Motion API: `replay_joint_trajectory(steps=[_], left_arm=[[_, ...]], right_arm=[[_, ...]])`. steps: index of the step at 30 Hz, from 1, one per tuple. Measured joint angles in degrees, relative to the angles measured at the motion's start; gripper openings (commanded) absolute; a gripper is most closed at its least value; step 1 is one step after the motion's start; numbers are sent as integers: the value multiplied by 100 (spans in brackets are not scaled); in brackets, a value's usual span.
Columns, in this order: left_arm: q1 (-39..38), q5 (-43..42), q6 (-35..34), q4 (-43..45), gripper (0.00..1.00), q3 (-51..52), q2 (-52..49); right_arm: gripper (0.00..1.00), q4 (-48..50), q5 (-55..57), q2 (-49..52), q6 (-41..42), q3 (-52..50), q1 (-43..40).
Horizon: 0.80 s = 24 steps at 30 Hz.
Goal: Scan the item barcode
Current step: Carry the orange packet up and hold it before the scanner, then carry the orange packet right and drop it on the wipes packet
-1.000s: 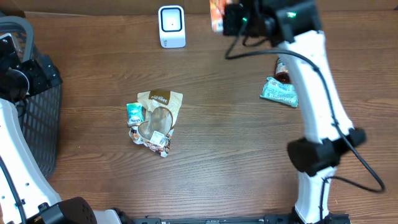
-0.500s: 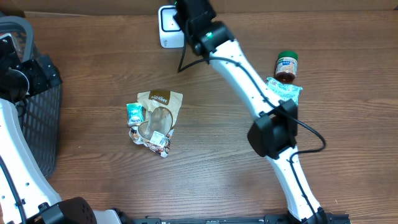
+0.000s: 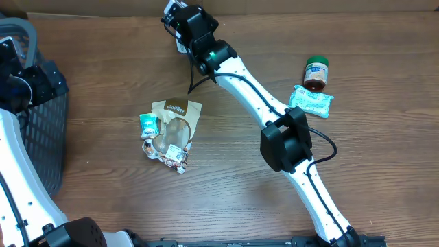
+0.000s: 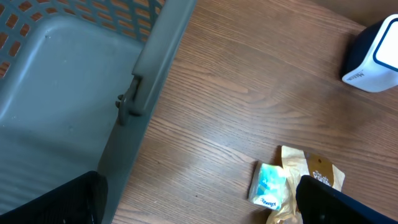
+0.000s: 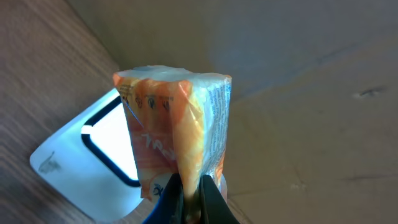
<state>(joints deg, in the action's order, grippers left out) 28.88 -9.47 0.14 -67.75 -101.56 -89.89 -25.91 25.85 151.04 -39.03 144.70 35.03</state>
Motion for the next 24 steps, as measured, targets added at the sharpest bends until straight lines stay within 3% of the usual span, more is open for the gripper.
replay_joint_trajectory(steps=[9,13,17,22,24], left_arm=[[0,0,0,0,100,0,-2],[0,0,0,-2,100,0,-2],[0,2,0,-9,100,0,-2],[0,0,0,-2,99,-2,-2],[0,0,0,4,100,-4,0]], right_arm=[[4,-116,-2,0,7,0,-4],[4,-590,-17,-2,404,0,-7],[4,-2131,-669,-651,1239,-63,-50],[4,-4356,-2581,-2765,2645,22,-612],[4,-5012,-3023,-3067,2903,146,-920]])
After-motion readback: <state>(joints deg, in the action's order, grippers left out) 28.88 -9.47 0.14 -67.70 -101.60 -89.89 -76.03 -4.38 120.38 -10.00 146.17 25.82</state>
